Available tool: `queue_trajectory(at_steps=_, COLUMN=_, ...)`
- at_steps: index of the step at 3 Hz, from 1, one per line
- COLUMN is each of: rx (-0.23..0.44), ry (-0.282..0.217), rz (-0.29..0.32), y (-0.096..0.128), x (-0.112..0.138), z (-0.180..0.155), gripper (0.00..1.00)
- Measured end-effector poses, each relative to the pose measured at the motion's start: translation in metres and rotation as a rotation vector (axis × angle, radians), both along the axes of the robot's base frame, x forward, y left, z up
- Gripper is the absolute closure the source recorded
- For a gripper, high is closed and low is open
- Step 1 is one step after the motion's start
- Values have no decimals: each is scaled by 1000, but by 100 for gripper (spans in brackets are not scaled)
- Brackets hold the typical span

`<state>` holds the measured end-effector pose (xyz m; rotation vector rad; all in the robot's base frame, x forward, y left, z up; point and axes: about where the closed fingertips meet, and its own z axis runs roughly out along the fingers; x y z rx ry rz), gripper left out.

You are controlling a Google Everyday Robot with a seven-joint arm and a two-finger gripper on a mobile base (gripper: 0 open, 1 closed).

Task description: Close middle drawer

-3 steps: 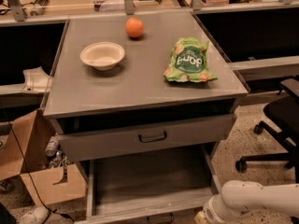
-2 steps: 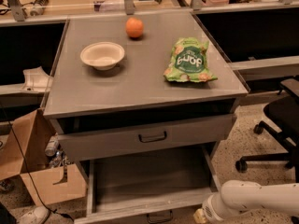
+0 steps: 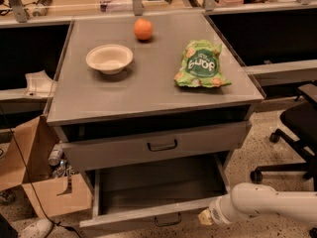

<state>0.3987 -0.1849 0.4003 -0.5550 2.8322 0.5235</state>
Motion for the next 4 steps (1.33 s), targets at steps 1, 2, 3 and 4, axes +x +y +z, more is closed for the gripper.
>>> queue_trajectory(at_steps=1, rx=0, ry=0, rz=0, y=0, x=0, z=0, gripper=100)
queue_trajectory(at_steps=2, rx=8, ry=-2, rz=-15, y=2, x=3, z=-4, gripper=100)
queue_trajectory(at_steps=3, rx=14, ry=-15, rz=-22, y=4, x=8, z=-1, gripper=100)
queue_trajectory(at_steps=4, rx=34, ry=-58, rz=-27, y=12, x=26, z=10, gripper=100)
